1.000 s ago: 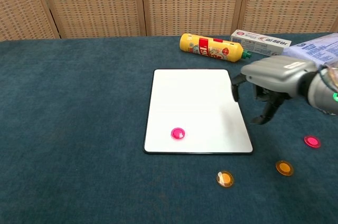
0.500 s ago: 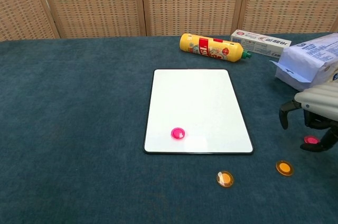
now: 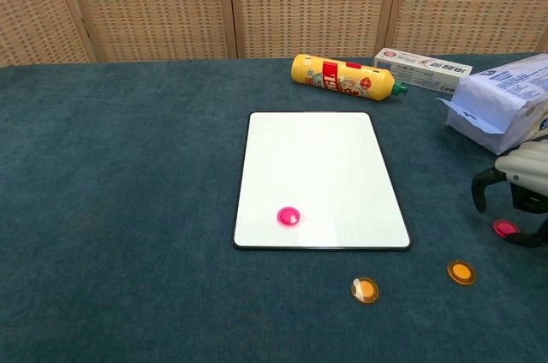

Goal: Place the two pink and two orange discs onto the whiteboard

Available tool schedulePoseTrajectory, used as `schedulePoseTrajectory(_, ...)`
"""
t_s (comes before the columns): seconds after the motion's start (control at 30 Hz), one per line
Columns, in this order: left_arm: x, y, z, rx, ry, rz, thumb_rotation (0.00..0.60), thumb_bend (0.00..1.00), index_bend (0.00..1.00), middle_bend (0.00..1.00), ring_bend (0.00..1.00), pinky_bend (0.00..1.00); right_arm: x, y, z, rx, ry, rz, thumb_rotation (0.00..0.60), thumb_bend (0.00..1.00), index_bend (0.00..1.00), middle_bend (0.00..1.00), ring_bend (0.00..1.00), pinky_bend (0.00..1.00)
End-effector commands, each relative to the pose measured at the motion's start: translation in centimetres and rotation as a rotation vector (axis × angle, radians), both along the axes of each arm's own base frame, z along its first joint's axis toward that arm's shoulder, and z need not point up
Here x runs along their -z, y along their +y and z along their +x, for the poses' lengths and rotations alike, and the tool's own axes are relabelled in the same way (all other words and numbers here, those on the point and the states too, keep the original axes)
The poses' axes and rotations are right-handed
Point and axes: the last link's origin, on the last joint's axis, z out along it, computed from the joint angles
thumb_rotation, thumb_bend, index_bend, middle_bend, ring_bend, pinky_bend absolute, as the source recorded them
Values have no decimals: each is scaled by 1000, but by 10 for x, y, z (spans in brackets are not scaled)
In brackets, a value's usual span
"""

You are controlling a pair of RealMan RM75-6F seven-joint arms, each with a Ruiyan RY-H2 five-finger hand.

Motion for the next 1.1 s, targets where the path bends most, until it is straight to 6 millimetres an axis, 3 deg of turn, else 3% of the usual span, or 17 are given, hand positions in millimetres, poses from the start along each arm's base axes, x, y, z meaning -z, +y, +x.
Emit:
schedulePoseTrajectory(0.03,0,0,0,0,2,-2,600,0,0,0,0,0,1,0,-2,2,3,0,600,336,404,1000,939,1000)
schedulePoseTrajectory(0.63,1,0,0,-2,3,-1,600,0,0,0,0,0,4,2,-12,24,12,11,600,334,420,1000,939,1000)
schedulePoseTrajectory(0.87,1,1,0,-3,3,-1,600,0,0,0,0,0,4,1,-16,39,6,8,600,346,516,1000,939,1000)
schedulePoseTrajectory(1.1,1,1,0,-3,3,-2,600,0,0,0,0,0,4,1,-16,40,2,10,600,363,537,1000,939,1000)
